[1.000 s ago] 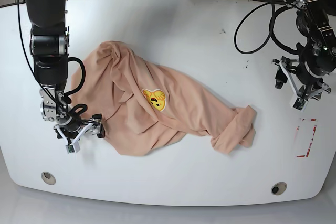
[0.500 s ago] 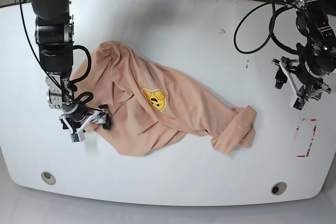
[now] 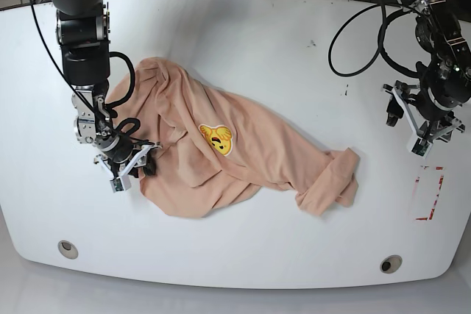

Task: Fold the T-shirt properly
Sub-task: 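Grasp the rolled sleeve with the left gripper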

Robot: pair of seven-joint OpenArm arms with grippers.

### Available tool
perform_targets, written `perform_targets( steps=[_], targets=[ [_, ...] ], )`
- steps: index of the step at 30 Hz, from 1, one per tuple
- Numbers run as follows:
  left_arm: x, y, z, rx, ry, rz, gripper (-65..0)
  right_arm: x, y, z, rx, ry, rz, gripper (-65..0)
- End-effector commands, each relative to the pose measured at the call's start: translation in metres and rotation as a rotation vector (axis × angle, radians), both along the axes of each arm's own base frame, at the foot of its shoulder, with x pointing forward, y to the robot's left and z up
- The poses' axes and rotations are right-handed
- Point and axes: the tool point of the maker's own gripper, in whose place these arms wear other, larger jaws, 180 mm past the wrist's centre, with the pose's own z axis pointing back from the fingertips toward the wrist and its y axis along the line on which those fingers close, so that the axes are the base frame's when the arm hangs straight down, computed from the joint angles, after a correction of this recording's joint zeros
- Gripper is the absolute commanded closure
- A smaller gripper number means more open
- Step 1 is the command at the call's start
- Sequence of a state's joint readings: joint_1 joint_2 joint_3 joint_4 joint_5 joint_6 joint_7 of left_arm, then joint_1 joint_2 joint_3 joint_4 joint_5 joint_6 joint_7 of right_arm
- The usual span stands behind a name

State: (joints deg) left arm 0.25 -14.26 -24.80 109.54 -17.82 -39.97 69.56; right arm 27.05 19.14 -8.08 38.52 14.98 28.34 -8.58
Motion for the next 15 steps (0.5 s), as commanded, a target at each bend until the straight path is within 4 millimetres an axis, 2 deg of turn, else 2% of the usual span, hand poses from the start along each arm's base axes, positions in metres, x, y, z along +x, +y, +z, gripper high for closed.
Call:
perform_targets(
  steps=[1, 3, 7, 11, 15],
  targets=[
    [0.012, -0.006, 0.009, -0.029, -0.047, -0.002, -39.3, 0.002, 0.002, 0.005, -0.027, 0.013, 0.032, -2.5],
    [0.016, -0.009, 0.005, -0.055, -0.041, 0.004, -39.6, 0.002, 0.003, 0.007, -0.033, 0.012, 0.040, 0.0],
    [0.028, -0.008, -0.009, -0.113, -0.005, 0.025, -39.6, -0.002, 0.009, 0.008, -0.047, 0.026, 0.064, -0.3],
    [0.050, -0.006, -0.017, -0.178, 0.016, 0.044, -39.7, -0.004, 0.021, 0.017, -0.052, -0.001, 0.095, -0.3],
    [0.072, -0.012, -0.029, -0.295, 0.012, 0.087, -39.9, -0.008, 0.027, 0.021, -0.059, -0.013, 0.117, -0.3]
  ],
)
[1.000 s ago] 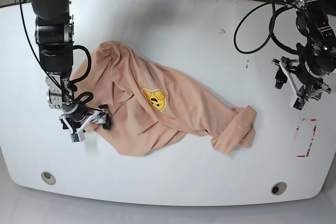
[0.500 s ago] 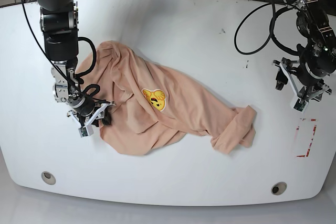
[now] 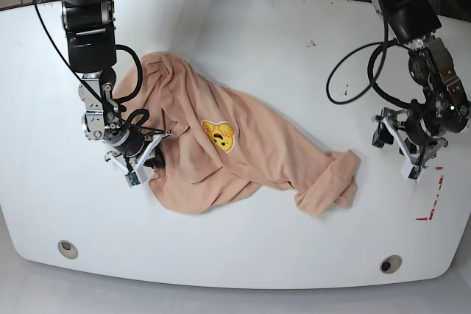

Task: Fold the T-shirt properly
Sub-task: 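Grasp the rolled sleeve with the left gripper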

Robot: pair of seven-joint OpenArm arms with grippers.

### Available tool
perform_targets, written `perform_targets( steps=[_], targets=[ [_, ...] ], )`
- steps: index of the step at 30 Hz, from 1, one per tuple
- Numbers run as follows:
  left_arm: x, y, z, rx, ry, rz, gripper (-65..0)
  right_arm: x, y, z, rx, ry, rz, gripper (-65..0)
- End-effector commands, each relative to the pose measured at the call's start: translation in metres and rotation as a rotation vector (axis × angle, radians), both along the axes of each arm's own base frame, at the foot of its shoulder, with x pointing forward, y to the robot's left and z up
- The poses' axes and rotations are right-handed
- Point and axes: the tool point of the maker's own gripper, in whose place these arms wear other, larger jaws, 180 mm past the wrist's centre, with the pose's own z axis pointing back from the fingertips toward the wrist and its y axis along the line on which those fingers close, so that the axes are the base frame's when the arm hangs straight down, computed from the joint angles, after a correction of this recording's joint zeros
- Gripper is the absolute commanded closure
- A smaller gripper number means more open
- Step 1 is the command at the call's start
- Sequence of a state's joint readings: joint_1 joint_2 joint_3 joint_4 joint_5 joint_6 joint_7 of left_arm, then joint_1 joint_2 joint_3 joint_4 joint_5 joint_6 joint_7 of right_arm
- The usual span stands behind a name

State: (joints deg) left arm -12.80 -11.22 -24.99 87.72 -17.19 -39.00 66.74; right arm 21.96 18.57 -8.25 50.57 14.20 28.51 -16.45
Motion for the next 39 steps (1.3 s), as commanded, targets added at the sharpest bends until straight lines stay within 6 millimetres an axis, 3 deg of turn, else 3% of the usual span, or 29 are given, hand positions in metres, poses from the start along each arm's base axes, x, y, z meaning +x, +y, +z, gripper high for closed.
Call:
perform_targets(
  steps=[1, 9, 14, 20, 25, 28, 35, 39],
  targets=[
    [0.021, -0.006, 0.005, -0.081, -0.050, 0.032, -40.6, 0.009, 0.000, 0.016, -0.010, -0.035, 0.018, -0.3],
    [0.047, -0.032, -0.021, -0.200, -0.019, 0.017, -55.6, 0.003, 0.003, 0.012, -0.005, -0.025, 0.020, -0.3],
    [0.057, -0.049, -0.031, -0.236, -0.011, -0.011, -55.8, 0.002, 0.003, 0.011, 0.000, -0.022, 0.021, -0.3],
    [0.068, -0.055, -0.040, -0.295, 0.007, 0.006, -55.6, -0.005, 0.004, 0.004, 0.002, -0.008, 0.025, -0.3],
    [0.073, -0.059, -0.050, -0.342, 0.020, 0.025, -55.3, -0.007, 0.010, 0.010, 0.003, -0.031, 0.041, -0.3],
    [0.074, -0.061, -0.051, -0.357, 0.014, 0.030, -49.7, -0.010, 0.013, 0.013, -0.004, -0.045, 0.053, -0.3],
    [0.080, -0.082, -0.050, -0.372, -0.015, -0.004, -18.2, -0.015, 0.021, 0.024, -0.006, -0.082, 0.078, -0.3],
    [0.081, -0.090, -0.056, -0.314, -0.024, -0.035, -3.9, -0.022, 0.025, 0.026, -0.027, -0.071, 0.102, -0.3]
  ],
)
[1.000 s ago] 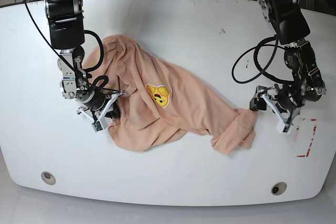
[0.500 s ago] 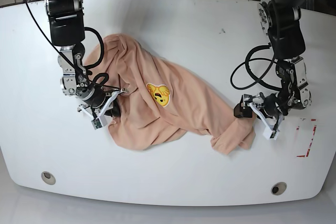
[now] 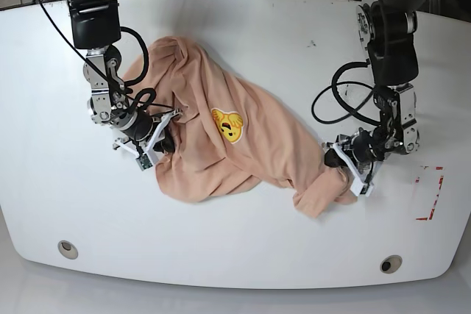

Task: Fold the T-shirt properly
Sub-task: 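Grasp the rolled sleeve with the left gripper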

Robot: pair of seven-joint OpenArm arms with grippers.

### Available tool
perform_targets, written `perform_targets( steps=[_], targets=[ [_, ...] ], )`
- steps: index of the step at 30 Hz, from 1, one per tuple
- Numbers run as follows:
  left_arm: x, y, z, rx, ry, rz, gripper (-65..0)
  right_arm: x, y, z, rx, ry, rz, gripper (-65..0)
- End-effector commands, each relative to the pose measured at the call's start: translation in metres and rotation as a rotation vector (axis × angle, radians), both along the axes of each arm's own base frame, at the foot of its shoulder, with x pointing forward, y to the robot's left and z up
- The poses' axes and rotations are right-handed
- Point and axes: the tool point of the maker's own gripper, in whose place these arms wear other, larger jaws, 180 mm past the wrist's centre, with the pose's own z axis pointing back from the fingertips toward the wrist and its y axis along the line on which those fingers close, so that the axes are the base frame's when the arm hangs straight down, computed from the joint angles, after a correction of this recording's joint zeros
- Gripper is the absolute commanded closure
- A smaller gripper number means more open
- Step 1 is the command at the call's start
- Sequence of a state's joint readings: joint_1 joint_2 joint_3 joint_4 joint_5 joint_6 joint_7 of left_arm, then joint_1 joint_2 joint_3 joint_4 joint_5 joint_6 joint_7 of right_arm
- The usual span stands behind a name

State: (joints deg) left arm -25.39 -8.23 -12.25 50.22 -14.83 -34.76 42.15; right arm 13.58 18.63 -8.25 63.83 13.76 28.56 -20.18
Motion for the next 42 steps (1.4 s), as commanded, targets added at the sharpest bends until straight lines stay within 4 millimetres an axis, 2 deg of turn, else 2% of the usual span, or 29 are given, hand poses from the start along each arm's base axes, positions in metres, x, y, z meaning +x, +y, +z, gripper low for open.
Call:
perform_targets(
  steps=[1, 8, 11, 14, 19, 29, 32, 36, 42],
  targets=[
    [0.018, 0.002, 0.017, 0.030, -0.079, 0.013, -1.0, 0.009, 0.003, 0.024, -0.009, -0.056, 0.027, -0.3],
    [0.022, 0.002, 0.020, 0.047, -0.091, 0.025, 0.0, -0.014, 0.016, 0.038, -0.040, -0.078, 0.083, -0.2],
    [0.032, 0.005, 0.047, 0.067, -0.167, 0.021, 0.0, -0.021, 0.014, 0.050, -0.059, -0.093, 0.085, -0.2],
    [0.029, 0.015, 0.064, 0.120, -0.204, 0.009, 0.0, -0.022, 0.001, 0.065, -0.078, -0.112, 0.048, -0.2],
    [0.032, 0.025, 0.118, 0.220, -0.326, -0.013, 0.0, -0.014, -0.016, 0.096, -0.104, -0.173, 0.005, -0.2],
    [0.044, 0.036, 0.206, 0.335, -0.495, -0.002, 0.0, 0.028, -0.051, 0.161, -0.172, -0.302, -0.055, -0.5],
    [0.047, 0.046, 0.235, 0.347, -0.546, 0.039, 0.0, 0.042, -0.057, 0.183, -0.186, -0.352, -0.062, -0.6],
    [0.051, 0.063, 0.279, 0.364, -0.603, 0.102, 0.0, 0.064, -0.076, 0.215, -0.213, -0.406, -0.092, -0.6],
    [0.051, 0.077, 0.336, 0.387, -0.698, 0.161, 0.0, 0.088, -0.097, 0.257, -0.233, -0.475, -0.133, -0.6]
  ],
)
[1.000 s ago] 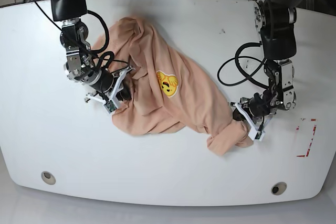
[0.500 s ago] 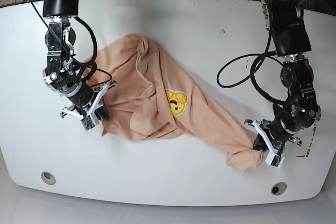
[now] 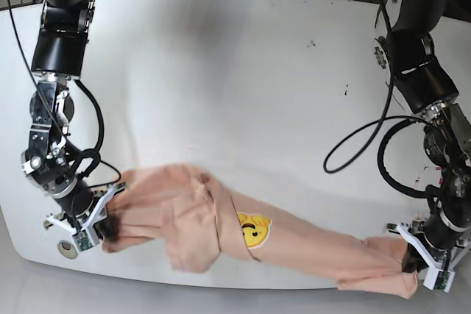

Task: Fold the T-shirt properly
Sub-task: 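Grasp the rolled sleeve with the left gripper, then lift the shirt high with both grippers and shake it out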

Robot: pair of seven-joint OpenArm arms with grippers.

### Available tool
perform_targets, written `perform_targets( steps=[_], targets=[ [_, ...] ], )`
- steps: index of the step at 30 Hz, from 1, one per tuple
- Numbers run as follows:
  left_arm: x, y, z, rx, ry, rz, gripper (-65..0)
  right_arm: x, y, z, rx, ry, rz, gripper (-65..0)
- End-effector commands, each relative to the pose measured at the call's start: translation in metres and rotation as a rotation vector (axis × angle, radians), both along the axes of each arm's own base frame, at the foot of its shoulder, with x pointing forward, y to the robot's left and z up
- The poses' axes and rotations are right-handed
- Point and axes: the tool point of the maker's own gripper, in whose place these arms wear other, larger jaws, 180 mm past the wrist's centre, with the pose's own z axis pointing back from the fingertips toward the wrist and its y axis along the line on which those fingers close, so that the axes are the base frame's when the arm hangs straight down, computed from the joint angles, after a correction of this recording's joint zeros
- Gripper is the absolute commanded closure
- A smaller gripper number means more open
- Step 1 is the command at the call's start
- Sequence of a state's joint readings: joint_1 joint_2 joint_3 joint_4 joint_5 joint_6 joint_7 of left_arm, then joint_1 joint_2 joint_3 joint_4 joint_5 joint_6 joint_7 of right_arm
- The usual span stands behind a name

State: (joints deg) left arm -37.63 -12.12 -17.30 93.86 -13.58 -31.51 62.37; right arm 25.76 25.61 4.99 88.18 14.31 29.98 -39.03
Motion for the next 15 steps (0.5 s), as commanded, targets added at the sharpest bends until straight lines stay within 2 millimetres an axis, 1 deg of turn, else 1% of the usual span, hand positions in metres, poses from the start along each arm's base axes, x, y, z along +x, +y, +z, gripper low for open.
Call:
perform_targets(
  steps=[1, 3, 6, 10, 12, 13, 15],
  targets=[
    [0.001, 0.004, 0.049, 0.009, -0.125, 0.011, 0.0, 0.015, -0.018, 0.044, -0.020, -0.098, -0.030, -0.6],
    [0.000, 0.008, 0.066, 0.010, -0.155, 0.025, 0.0, 0.020, -0.022, 0.060, -0.025, -0.126, -0.037, -0.6],
    [-0.005, 0.016, 0.089, 0.008, -0.200, 0.052, 0.0, 0.027, -0.022, 0.084, -0.024, -0.175, -0.038, -0.6],
    [-0.009, 0.025, 0.128, -0.004, -0.275, 0.080, 0.0, 0.033, -0.026, 0.121, -0.033, -0.232, -0.052, -0.6],
    [-0.010, 0.027, 0.143, -0.009, -0.306, 0.085, 0.0, 0.035, -0.027, 0.139, -0.040, -0.254, -0.053, -0.6],
    [-0.011, 0.031, 0.151, -0.014, -0.324, 0.094, 0.0, 0.035, -0.029, 0.149, -0.052, -0.265, -0.051, -0.6],
    [-0.014, 0.040, 0.163, -0.013, -0.349, 0.113, 0.0, 0.035, -0.035, 0.162, -0.073, -0.280, -0.057, -0.6]
  ],
)
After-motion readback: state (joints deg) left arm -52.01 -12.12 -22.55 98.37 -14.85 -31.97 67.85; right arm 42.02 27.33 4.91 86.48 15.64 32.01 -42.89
